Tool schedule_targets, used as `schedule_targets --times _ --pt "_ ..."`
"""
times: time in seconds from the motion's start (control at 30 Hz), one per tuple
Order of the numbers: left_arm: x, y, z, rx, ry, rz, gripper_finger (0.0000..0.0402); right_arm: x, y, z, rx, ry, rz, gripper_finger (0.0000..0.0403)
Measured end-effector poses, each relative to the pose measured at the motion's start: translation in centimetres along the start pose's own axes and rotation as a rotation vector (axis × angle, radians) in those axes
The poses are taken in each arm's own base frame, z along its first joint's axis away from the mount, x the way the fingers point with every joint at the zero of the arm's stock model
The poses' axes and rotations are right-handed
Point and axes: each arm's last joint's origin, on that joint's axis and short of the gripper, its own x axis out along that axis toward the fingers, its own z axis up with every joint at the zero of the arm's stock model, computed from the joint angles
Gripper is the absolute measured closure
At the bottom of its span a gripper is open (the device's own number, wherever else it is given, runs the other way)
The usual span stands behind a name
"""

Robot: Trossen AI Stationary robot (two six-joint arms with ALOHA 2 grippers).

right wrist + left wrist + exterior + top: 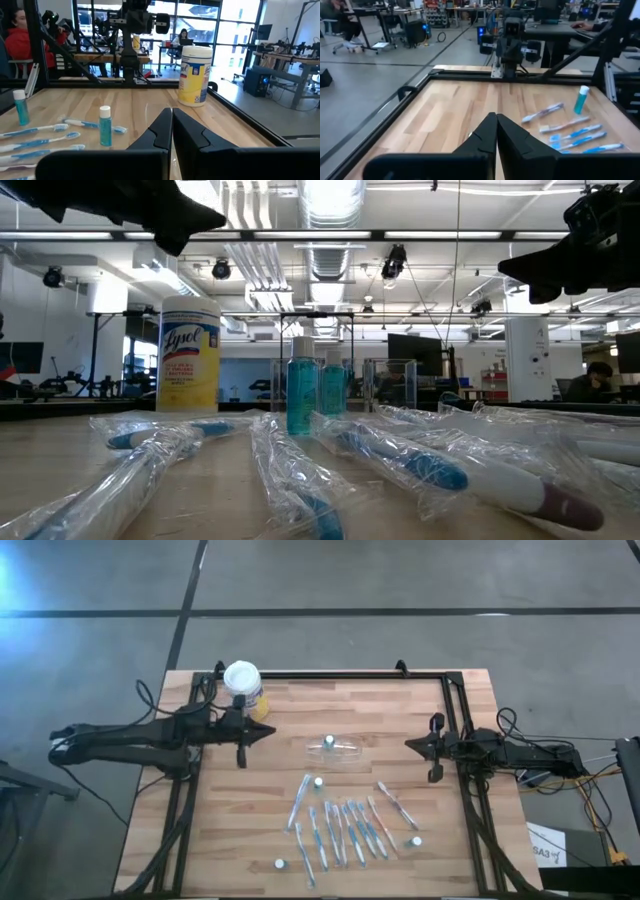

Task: Pick & Place toothbrushing station
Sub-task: Put the blue mouthwash bottle into the middle section of the transparent organizer

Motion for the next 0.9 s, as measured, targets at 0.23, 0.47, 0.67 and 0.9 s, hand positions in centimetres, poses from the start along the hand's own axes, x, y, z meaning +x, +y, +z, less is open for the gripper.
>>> schedule_targets --times 0.23,0.47,0.67,0.9 --pt "0.2 -0.3 -1.6 -0.002 -0.127 -0.084 0.0395 0.0 0.0 0.0 -0.003 0.0 0.0 0.0394" --pt "-0.1 -0.3 -3.8 0.001 -0.078 -0.076 0.0397 0.0 0.0 0.0 -0.003 0.0 0.0 0.0394" --pt "-0.8 -0.3 -4.4 -0.005 -0.107 -0.076 0.0394 0.0 0.0 0.0 -0.003 0.0 0.0 0.0394" --pt "-1.8 -0.3 -5.6 -0.012 -0.132 -0.076 0.0396 0.0 0.0 0.0 -0.003 0.0 0.0 0.0394"
